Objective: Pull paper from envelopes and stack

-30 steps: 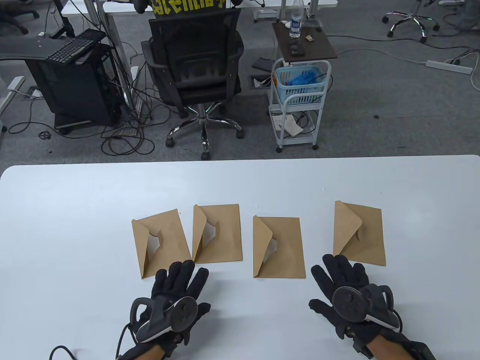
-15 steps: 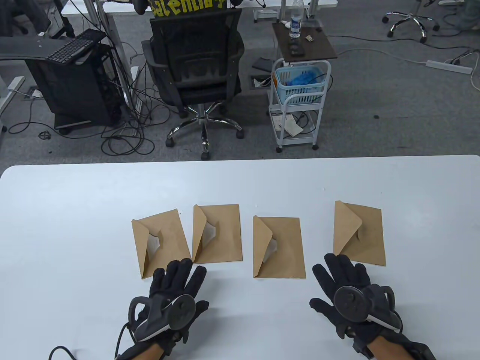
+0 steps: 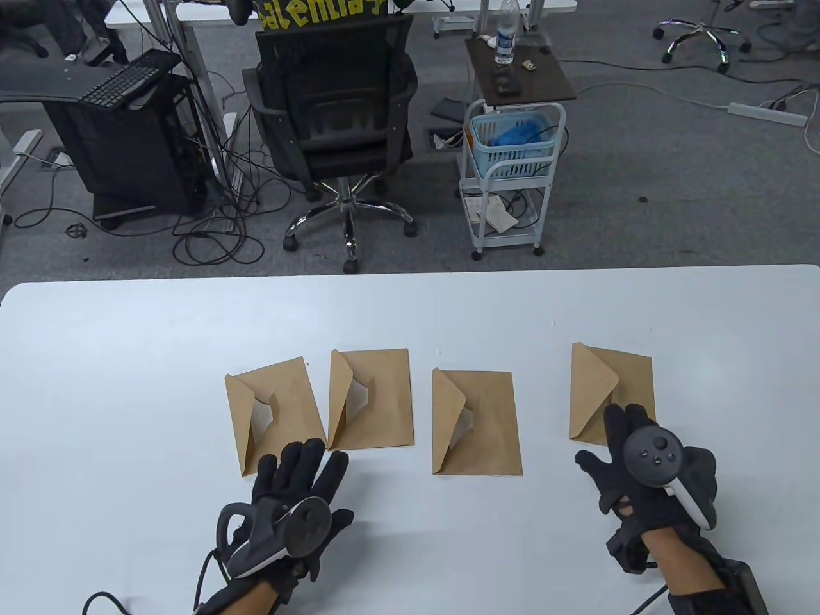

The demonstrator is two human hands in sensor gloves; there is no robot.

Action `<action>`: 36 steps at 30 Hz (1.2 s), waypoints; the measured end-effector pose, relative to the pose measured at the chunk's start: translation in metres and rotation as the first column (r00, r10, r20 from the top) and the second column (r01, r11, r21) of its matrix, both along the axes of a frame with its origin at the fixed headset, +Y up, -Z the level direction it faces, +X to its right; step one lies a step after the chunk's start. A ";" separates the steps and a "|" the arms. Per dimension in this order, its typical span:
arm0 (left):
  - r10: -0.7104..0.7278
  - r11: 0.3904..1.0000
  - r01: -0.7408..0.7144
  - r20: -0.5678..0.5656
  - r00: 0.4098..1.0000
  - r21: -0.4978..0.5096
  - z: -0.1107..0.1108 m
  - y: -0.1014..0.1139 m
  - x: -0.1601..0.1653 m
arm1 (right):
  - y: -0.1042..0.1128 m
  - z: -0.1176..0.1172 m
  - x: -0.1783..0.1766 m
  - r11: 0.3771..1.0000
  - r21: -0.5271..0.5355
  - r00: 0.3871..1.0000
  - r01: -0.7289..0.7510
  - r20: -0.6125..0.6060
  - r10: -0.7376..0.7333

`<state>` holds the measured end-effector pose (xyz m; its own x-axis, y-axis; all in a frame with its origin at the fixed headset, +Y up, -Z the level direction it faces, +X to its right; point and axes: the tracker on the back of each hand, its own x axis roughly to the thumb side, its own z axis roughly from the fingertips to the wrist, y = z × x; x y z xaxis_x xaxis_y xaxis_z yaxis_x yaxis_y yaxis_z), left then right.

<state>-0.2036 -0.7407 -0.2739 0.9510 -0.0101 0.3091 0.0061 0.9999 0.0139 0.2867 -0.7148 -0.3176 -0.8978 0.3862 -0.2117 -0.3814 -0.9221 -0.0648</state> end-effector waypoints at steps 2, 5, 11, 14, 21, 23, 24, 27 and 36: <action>0.003 1.000 -0.003 0.005 1.000 0.006 0.001 0.001 0.001 | 0.005 -0.013 0.008 0.997 0.001 0.994 -0.083 0.064 0.083; -0.004 1.000 0.004 0.009 1.000 0.011 0.002 0.001 0.002 | 0.012 -0.035 0.020 0.987 -0.030 0.975 -0.158 0.157 0.160; -0.008 1.000 0.008 0.013 1.000 0.017 0.002 0.001 0.004 | 0.007 -0.077 0.045 0.967 -0.180 0.920 -0.180 0.317 0.230; -0.010 1.000 0.010 0.012 1.000 0.011 0.002 0.001 0.005 | -0.005 -0.091 0.053 0.949 -0.273 0.894 -0.160 0.368 0.257; -0.008 1.000 0.008 0.021 1.000 0.017 0.003 0.002 0.007 | -0.036 -0.110 0.051 0.898 -0.436 0.897 -0.055 0.373 0.236; -0.022 1.000 0.021 0.023 0.999 0.023 0.004 0.002 0.009 | -0.041 -0.112 0.047 0.894 -0.443 0.883 -0.069 0.390 0.261; -0.034 0.999 0.033 0.026 0.999 0.029 0.004 0.002 0.010 | -0.039 -0.113 0.047 0.896 -0.432 0.874 -0.097 0.393 0.284; -0.050 0.998 0.049 0.033 0.998 0.030 0.005 0.001 0.012 | -0.037 -0.113 0.049 0.912 -0.404 0.864 -0.070 0.432 0.258; -0.049 0.998 0.047 0.037 0.998 0.032 0.005 0.001 0.014 | -0.040 -0.112 0.058 0.923 -0.383 0.870 0.037 0.467 0.159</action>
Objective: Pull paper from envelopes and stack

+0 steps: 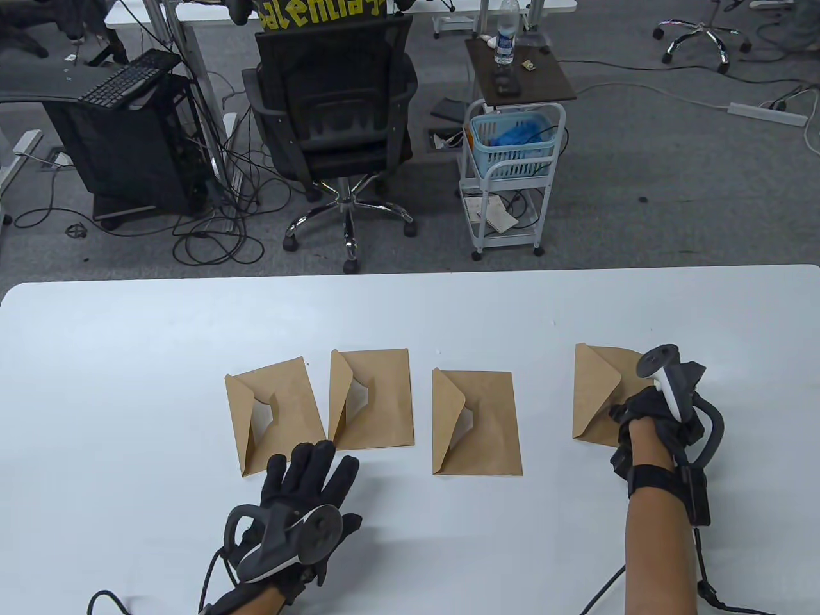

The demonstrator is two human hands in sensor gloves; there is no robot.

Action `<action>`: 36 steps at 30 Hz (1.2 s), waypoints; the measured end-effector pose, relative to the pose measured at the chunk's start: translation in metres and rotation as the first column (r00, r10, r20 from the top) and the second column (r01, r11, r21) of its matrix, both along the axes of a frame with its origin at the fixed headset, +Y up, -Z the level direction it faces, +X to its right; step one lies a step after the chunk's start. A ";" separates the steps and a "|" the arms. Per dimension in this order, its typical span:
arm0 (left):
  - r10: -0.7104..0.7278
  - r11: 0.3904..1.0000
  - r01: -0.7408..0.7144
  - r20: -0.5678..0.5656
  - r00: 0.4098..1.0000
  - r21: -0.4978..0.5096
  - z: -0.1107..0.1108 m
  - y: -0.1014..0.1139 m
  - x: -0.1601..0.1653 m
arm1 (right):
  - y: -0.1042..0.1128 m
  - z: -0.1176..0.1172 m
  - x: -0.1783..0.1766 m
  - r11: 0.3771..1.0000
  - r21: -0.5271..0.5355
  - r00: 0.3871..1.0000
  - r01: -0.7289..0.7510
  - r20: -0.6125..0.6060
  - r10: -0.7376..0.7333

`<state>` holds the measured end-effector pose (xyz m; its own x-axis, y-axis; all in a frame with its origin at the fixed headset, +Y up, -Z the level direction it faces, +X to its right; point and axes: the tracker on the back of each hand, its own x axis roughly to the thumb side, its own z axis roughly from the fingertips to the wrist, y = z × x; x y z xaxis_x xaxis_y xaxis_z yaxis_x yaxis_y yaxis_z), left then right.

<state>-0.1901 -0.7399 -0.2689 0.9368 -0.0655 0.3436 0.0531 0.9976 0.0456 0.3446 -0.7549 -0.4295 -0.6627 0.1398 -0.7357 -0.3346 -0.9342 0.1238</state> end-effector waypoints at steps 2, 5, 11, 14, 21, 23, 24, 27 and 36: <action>0.000 1.000 0.000 0.001 1.000 0.002 0.000 0.000 0.000 | 0.000 0.000 0.001 1.000 0.012 1.000 0.002 -0.007 -0.002; 0.003 1.000 -0.003 -0.003 1.000 0.004 0.000 0.001 -0.001 | 0.000 0.000 -0.001 1.000 0.011 1.000 0.025 -0.015 -0.025; 0.003 1.000 -0.003 -0.007 1.000 0.008 0.000 0.001 -0.002 | -0.003 0.001 0.003 0.990 0.045 0.991 0.131 0.003 -0.131; 0.006 1.000 -0.006 -0.007 1.000 0.010 0.000 0.001 -0.002 | -0.003 0.002 0.004 0.987 0.048 0.988 0.153 0.004 -0.153; 0.011 1.000 -0.010 -0.008 1.000 0.016 0.000 0.002 -0.003 | -0.004 0.004 0.001 0.983 0.032 0.983 0.183 0.023 -0.184; 0.009 1.000 -0.009 -0.009 1.000 0.015 0.000 0.002 -0.003 | -0.004 0.005 0.000 0.982 0.029 0.982 0.187 0.023 -0.188; 0.008 1.000 -0.008 -0.009 1.000 0.015 0.000 0.002 -0.003 | -0.005 0.006 -0.001 0.981 0.033 0.981 0.190 0.020 -0.191; 0.009 1.000 -0.009 -0.008 1.000 0.017 0.001 0.002 -0.003 | -0.004 0.006 -0.007 0.986 0.058 0.988 0.156 -0.005 -0.156; 0.011 1.000 -0.011 -0.007 1.000 0.021 0.001 0.003 -0.003 | 0.010 0.002 -0.024 0.986 -0.002 0.981 -0.167 -0.096 0.166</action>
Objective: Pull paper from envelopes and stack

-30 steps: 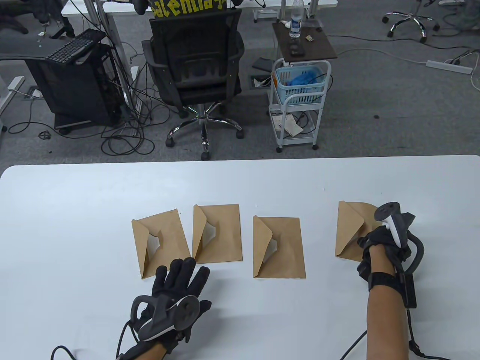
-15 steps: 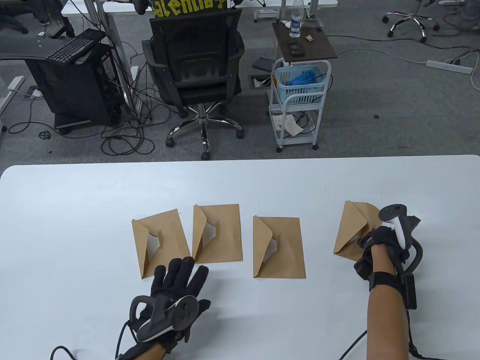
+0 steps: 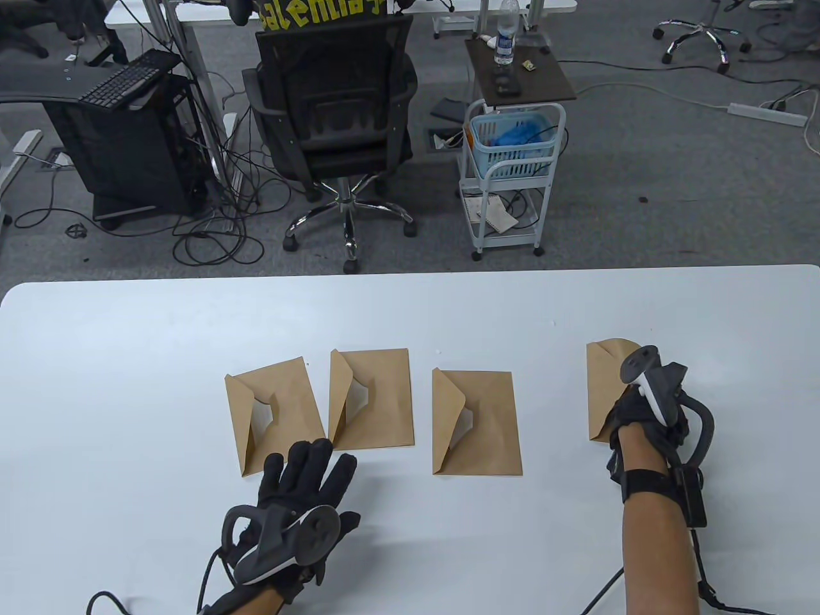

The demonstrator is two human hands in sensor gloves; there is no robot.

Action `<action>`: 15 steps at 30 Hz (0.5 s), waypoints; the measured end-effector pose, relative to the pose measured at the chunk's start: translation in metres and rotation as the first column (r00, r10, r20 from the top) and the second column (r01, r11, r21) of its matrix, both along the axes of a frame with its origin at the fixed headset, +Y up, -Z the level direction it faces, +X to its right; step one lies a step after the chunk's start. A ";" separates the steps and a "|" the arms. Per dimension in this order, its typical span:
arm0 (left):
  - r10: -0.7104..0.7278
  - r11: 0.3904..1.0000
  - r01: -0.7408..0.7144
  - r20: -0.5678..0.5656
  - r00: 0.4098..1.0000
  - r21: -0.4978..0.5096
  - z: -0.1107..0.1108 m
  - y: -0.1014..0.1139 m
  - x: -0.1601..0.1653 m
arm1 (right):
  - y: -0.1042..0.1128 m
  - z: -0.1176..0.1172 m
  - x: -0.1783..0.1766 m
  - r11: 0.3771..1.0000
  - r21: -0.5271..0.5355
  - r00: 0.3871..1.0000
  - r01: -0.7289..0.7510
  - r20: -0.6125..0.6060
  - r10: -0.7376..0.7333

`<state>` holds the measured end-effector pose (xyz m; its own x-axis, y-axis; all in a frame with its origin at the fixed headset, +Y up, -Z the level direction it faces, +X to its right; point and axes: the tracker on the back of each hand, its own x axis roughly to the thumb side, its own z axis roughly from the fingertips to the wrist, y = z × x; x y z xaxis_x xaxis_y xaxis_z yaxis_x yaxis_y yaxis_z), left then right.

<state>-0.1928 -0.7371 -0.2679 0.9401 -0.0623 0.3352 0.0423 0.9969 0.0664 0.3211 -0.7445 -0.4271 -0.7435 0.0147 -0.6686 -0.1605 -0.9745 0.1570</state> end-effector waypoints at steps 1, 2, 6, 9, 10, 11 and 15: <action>0.000 1.000 0.000 0.000 1.000 0.001 0.000 0.000 0.000 | -0.001 0.001 0.001 0.999 0.023 0.999 0.032 0.012 -0.032; 0.001 1.000 -0.001 -0.001 1.000 0.002 0.000 0.000 0.000 | -0.001 0.002 0.002 0.998 0.056 0.999 0.042 0.024 -0.043; 0.006 1.000 -0.006 -0.001 1.000 0.005 0.000 0.000 -0.001 | 0.003 0.007 0.005 0.983 0.172 0.998 -0.067 0.010 0.066; 0.009 1.000 -0.009 0.000 1.000 0.003 0.000 0.000 -0.001 | 0.008 0.011 0.005 0.966 0.234 0.994 -0.109 -0.007 0.113; 0.009 1.000 -0.009 0.001 1.000 0.001 0.000 0.000 -0.001 | 0.010 0.012 0.005 0.961 0.255 0.993 -0.109 -0.023 0.119; 0.008 1.000 -0.008 0.002 1.000 0.001 0.000 -0.001 0.000 | 0.013 0.013 0.005 0.955 0.283 0.993 -0.092 -0.043 0.108; -0.003 1.000 0.003 0.005 1.000 -0.004 0.000 -0.003 0.001 | 0.018 0.020 0.009 0.947 0.319 0.994 0.025 -0.108 0.010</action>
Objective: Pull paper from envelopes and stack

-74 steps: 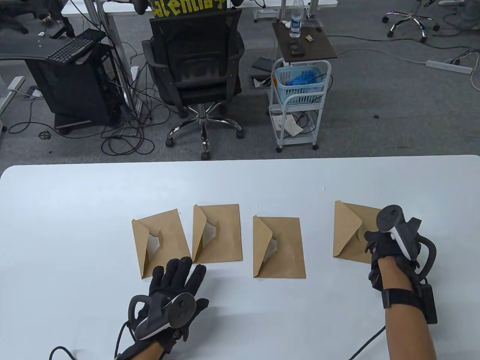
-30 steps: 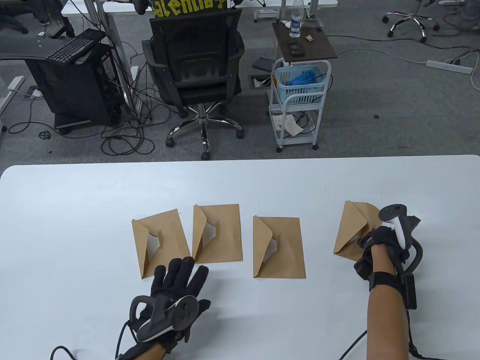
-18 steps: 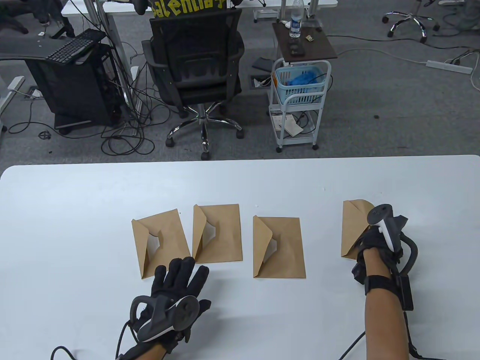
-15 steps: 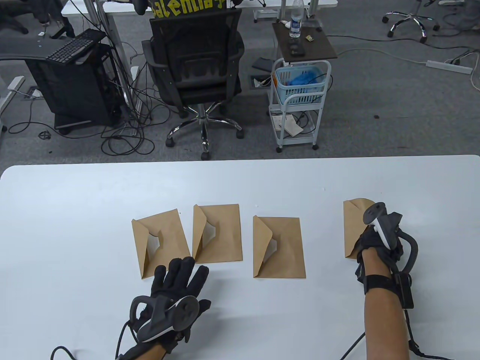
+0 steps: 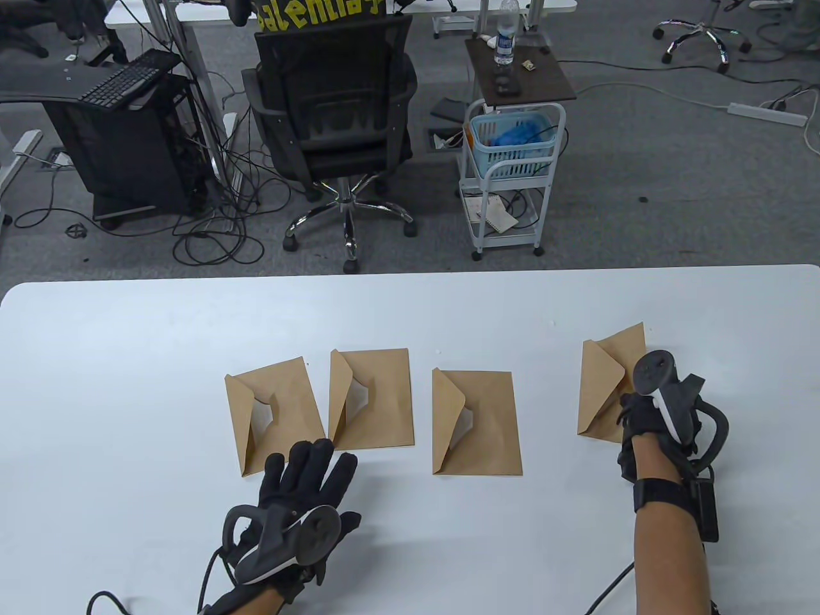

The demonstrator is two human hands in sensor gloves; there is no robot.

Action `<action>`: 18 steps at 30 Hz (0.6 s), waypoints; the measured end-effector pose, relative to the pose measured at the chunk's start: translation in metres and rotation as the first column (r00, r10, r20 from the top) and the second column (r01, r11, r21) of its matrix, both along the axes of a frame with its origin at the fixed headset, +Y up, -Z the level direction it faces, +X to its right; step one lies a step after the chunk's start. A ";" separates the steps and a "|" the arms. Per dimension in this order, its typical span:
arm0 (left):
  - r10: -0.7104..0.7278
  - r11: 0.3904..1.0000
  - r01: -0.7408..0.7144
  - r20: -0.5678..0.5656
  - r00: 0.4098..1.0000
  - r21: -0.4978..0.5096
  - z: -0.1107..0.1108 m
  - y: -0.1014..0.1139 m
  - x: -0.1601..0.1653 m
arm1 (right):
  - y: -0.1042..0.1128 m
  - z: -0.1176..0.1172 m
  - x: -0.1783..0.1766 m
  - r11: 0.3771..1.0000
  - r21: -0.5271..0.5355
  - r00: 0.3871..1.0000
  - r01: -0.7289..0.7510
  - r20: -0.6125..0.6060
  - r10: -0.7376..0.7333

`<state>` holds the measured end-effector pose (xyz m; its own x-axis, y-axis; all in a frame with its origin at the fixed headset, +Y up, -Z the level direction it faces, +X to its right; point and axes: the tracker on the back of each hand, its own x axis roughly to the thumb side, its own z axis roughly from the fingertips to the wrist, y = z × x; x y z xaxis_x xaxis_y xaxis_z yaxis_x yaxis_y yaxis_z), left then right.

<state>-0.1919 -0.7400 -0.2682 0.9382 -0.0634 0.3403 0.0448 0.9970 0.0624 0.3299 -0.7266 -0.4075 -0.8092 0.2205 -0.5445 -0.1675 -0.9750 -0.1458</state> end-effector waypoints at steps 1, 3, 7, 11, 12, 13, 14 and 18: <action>-0.002 1.000 0.002 0.001 1.000 -0.003 0.000 0.000 0.000 | 0.001 0.003 0.001 1.000 0.029 1.000 0.009 -0.015 -0.008; -0.003 1.000 0.003 0.003 1.000 -0.005 0.000 -0.001 0.001 | 0.002 0.008 0.001 0.998 0.049 0.997 0.031 -0.076 -0.027; 0.001 1.000 -0.001 0.006 1.000 -0.004 0.000 -0.001 0.001 | 0.009 0.019 -0.004 0.991 0.082 0.984 0.107 -0.149 -0.094; 0.001 1.000 -0.001 0.010 1.000 -0.004 0.000 -0.001 0.002 | 0.023 0.037 -0.010 0.941 0.135 0.938 0.310 -0.205 -0.280; 0.001 1.000 -0.001 0.013 1.000 -0.001 -0.001 -0.001 0.002 | 0.025 0.041 -0.010 0.913 0.146 0.911 0.380 -0.228 -0.343; 0.003 1.000 -0.003 0.018 1.000 0.009 -0.001 0.000 0.002 | 0.027 0.045 -0.011 0.879 0.157 0.879 0.450 -0.251 -0.405; 0.002 1.000 -0.003 0.018 1.000 0.021 -0.001 0.001 0.002 | 0.029 0.049 -0.013 0.837 0.166 0.839 0.522 -0.277 -0.468; 0.023 0.999 -0.024 0.010 1.000 0.026 -0.001 0.003 0.000 | 0.035 0.066 -0.027 0.721 0.132 0.704 0.681 -0.388 -0.594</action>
